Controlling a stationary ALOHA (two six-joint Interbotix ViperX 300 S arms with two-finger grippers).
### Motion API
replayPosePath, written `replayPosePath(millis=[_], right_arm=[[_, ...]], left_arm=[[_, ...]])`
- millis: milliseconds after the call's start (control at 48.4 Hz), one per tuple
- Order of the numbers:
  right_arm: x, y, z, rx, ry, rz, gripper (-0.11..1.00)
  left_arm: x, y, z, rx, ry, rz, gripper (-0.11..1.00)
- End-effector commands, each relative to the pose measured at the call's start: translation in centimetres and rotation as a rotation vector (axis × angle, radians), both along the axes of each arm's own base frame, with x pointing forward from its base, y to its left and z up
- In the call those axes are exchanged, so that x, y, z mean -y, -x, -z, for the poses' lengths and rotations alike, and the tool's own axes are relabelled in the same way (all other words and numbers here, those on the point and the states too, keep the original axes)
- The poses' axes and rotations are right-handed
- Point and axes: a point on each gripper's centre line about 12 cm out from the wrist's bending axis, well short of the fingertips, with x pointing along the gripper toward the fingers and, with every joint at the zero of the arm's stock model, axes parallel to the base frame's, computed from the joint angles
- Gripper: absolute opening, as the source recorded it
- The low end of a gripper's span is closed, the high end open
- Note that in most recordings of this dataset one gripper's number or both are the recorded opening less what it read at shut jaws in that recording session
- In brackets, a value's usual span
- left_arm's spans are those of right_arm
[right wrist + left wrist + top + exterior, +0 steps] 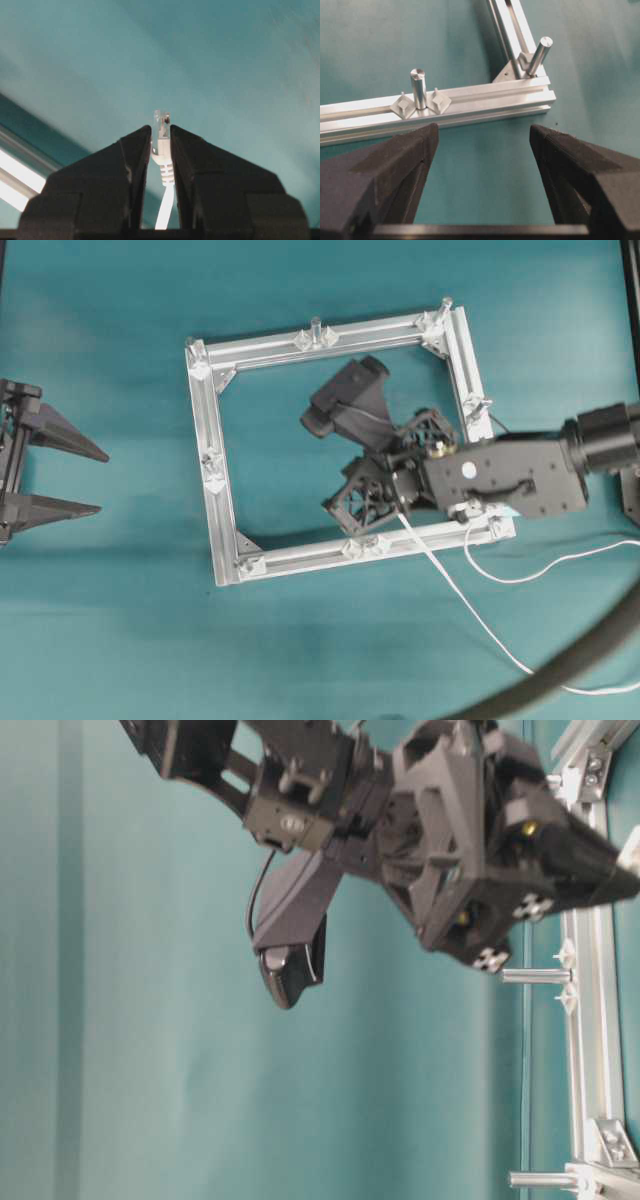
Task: Move the cable alternately left and right between 8 pins so it hooks onto each one.
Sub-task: 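Carry the plug leftward along the frame's bottom edge with the right gripper, then route the cable around the bottom-left corner pin with the right gripper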
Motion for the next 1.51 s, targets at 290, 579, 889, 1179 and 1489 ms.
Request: replayPosePath(millis=[290, 579, 889, 1179, 1489], right_arm=[[-0.5, -2.7, -1.0, -0.012, 0.031, -0.314, 0.16], [-1.1, -5.2, -2.2, -0.126, 0.12, -0.611, 0.16], [-6.1, -6.8, -2.8, -0.176, 0.197, -0.987, 0.16], [-10.7, -6.7, -2.1, -0.261, 0.27, -1.275, 0.16], [-14.0, -9.0, -2.6, -0.213, 0.296, -1.321, 0.16]], left_arm=[[0.0, -0.2, -0.3, 0.012, -0.001, -0.001, 0.77], [0.0, -0.2, -0.4, 0.017, 0.001, -0.001, 0.77], [0.0, -0.2, -0.3, 0.018, 0.001, -0.001, 0.77], [0.0, -0.2, -0.3, 0.018, 0.003, -0.002, 0.77], [0.0, -0.2, -0.3, 0.03, 0.004, -0.003, 0.77]])
